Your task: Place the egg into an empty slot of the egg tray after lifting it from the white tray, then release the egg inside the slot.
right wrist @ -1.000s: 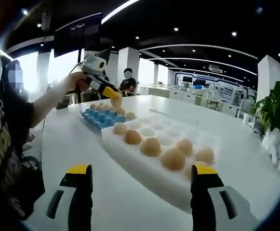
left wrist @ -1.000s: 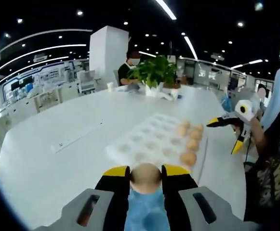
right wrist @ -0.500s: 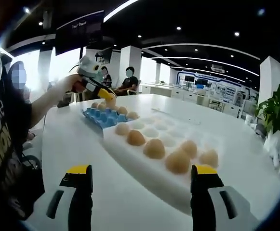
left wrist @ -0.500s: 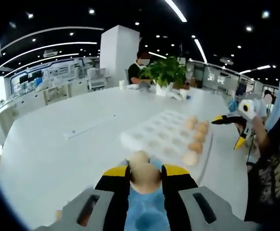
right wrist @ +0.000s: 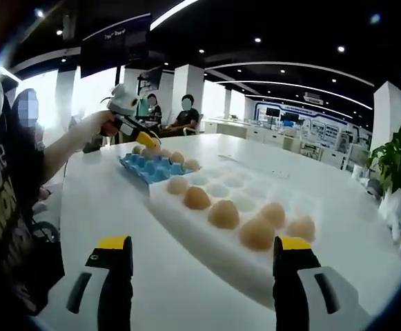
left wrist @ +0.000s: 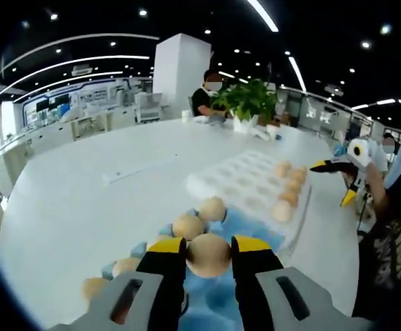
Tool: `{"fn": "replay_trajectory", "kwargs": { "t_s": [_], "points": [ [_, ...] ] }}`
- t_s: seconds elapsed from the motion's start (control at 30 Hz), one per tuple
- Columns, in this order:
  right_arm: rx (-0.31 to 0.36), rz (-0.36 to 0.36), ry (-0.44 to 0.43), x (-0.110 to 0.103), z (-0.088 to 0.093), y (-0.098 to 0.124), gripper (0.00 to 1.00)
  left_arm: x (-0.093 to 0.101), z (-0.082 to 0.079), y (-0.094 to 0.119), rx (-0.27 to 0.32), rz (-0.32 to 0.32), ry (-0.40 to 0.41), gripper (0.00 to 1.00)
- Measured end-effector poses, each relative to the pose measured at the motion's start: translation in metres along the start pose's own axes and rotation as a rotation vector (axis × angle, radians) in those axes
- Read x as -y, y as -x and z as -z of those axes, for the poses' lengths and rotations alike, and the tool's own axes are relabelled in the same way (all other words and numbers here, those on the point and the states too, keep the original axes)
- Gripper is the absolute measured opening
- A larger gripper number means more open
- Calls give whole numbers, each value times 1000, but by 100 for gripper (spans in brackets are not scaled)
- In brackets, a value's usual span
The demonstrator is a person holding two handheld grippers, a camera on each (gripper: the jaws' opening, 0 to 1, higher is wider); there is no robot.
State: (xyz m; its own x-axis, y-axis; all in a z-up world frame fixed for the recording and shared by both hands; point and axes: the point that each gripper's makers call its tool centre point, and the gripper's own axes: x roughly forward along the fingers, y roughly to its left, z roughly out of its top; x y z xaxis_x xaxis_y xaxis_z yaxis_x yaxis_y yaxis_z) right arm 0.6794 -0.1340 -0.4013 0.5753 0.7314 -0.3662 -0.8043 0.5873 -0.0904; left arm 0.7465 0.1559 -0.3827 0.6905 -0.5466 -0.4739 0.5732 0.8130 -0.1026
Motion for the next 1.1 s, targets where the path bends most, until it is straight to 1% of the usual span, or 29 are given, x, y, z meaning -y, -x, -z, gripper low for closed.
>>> {"fn": "replay_trajectory", "kwargs": {
  "t_s": [0.13,0.3,0.4,0.53,0.73,1.1],
  "points": [
    [-1,-1,2,-1,-1,0,87,-2,4,0,-3,-9,4,26],
    [-3,-4,5,-2,-1,-1,87,-3,13,-2,-25,-23,5,26],
    [-7,-5,4,-2,0,-1,87,-4,19,-2,-44,-40,-10,26],
    [-7,-6,5,-3,0,-2,87,-7,22,-2,-48,-33,-5,26],
    [-7,-4,2,-3,-1,-3,87,-10,21,-3,-39,-35,-2,26],
    [-9,-5,0,-5,0,-3,87,-14,24,-7,-70,-26,-19,26]
  ]
}}
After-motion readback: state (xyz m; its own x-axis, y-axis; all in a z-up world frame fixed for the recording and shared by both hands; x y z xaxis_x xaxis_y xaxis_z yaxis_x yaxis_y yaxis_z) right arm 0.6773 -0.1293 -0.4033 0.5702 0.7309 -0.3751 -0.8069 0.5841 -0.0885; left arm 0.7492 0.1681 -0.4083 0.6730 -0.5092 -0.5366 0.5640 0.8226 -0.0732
